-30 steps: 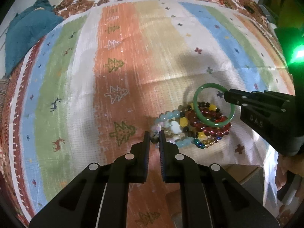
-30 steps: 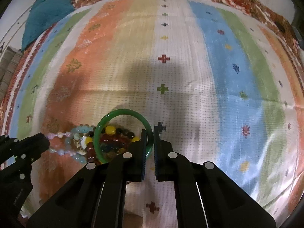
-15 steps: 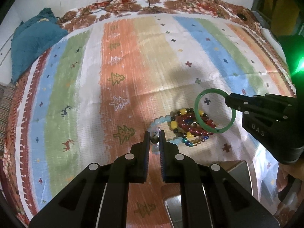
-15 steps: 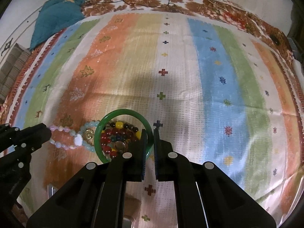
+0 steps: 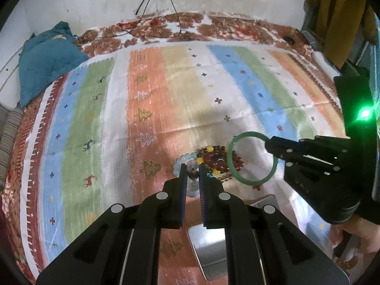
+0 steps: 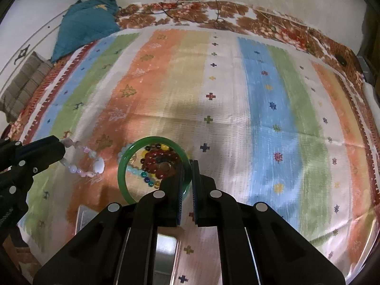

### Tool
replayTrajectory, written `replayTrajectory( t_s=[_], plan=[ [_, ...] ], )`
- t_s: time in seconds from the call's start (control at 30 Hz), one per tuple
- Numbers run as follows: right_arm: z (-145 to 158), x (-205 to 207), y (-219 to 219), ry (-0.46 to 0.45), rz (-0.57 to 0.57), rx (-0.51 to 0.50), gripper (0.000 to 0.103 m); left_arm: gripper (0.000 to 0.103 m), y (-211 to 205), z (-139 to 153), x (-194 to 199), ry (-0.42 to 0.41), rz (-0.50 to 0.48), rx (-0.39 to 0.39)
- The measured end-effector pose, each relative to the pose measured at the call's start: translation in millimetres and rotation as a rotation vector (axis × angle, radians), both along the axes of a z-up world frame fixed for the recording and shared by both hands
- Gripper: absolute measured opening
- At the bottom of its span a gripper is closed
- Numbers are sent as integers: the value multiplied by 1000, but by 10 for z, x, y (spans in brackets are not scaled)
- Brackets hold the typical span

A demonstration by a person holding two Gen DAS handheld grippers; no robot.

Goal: Organize jewelry
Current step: 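Carry both bracelets over the silver tin and open both tools to drop them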

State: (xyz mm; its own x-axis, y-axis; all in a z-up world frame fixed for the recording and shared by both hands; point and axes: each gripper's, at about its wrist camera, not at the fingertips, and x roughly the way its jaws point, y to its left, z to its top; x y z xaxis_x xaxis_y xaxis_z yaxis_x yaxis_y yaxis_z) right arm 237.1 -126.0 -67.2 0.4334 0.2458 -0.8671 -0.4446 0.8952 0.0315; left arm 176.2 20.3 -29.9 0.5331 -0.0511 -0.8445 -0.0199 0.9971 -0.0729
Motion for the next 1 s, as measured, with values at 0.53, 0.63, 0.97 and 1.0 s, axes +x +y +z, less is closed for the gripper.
replayTrajectory(
  t_s=[0.53, 0.63, 0.97, 1.0],
  plan=[
    [118, -458, -111, -21, 29, -1, 8, 9, -214, 167, -418, -65, -40, 1],
    [126, -552, -132, -24, 33, -4, 8, 9, -224, 171, -500, -70, -45, 2],
    [100, -810, -125, -13, 53, -8, 8, 9, -289, 145, -671, -72, -51, 4],
    [90, -831, -111, -11, 62, -10, 8, 9, -297, 142, -679, -71, -52, 6]
  ],
)
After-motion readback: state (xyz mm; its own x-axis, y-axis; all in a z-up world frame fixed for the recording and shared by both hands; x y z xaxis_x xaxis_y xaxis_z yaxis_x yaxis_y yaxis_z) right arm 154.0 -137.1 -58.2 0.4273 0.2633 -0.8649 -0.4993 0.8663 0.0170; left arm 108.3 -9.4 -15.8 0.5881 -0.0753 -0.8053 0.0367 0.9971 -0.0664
